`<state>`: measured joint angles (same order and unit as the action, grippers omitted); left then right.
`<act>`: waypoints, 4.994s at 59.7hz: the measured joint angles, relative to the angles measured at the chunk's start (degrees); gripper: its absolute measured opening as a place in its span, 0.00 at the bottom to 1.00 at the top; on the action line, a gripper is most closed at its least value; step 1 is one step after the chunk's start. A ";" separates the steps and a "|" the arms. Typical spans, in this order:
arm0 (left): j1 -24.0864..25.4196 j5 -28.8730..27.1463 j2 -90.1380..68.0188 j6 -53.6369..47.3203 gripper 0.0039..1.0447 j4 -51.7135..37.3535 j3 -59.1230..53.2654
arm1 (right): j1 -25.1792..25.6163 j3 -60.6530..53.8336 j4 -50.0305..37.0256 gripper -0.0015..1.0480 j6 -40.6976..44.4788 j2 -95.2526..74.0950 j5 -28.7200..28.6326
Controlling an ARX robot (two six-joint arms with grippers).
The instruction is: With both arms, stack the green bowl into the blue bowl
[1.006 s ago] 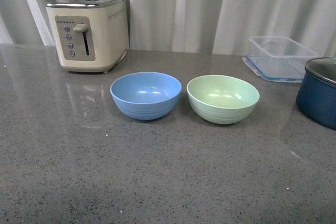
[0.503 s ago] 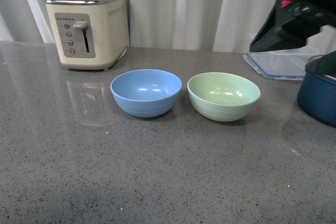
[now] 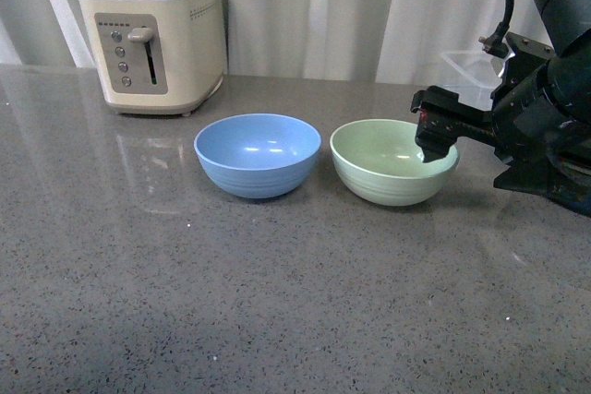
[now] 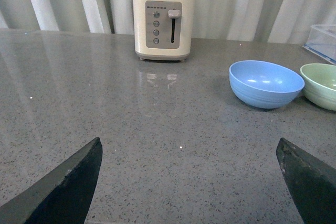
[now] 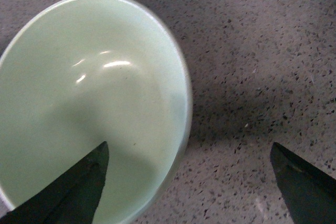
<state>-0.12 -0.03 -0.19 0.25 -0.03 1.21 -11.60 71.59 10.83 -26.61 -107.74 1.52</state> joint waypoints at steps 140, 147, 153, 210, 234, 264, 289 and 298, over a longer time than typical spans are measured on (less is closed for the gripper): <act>0.00 -0.04 0.00 0.00 0.94 0.00 0.00 | -12.83 -2.89 -15.41 0.91 5.25 20.59 -0.31; 0.00 0.07 0.00 0.00 0.94 0.00 0.00 | -11.39 -18.43 -37.07 0.72 17.00 28.13 17.55; 0.00 -0.02 0.00 0.00 0.94 0.00 0.00 | -8.00 -30.10 -46.10 0.56 22.82 32.13 17.84; 0.00 0.00 0.00 0.00 0.94 0.00 0.00 | 11.28 -66.95 -45.81 0.01 26.45 67.49 -1.09; 0.00 0.02 0.00 0.00 0.94 0.00 0.00 | 11.45 -71.32 -40.68 0.01 26.45 77.18 -1.40; 0.00 0.02 0.00 0.00 0.94 0.00 0.00 | 11.45 -71.32 -26.51 0.01 26.45 92.24 -1.44; 0.02 0.02 0.00 0.00 0.94 0.00 0.00 | 11.45 -71.28 -18.97 0.01 26.45 99.58 -1.44; 0.00 0.02 0.00 0.00 0.94 0.00 0.00 | 11.45 -71.28 -11.10 0.01 26.47 107.45 -1.46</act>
<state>-0.12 -0.01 -0.19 0.25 -0.03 1.21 -0.14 0.32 -0.27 -0.14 -0.30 0.05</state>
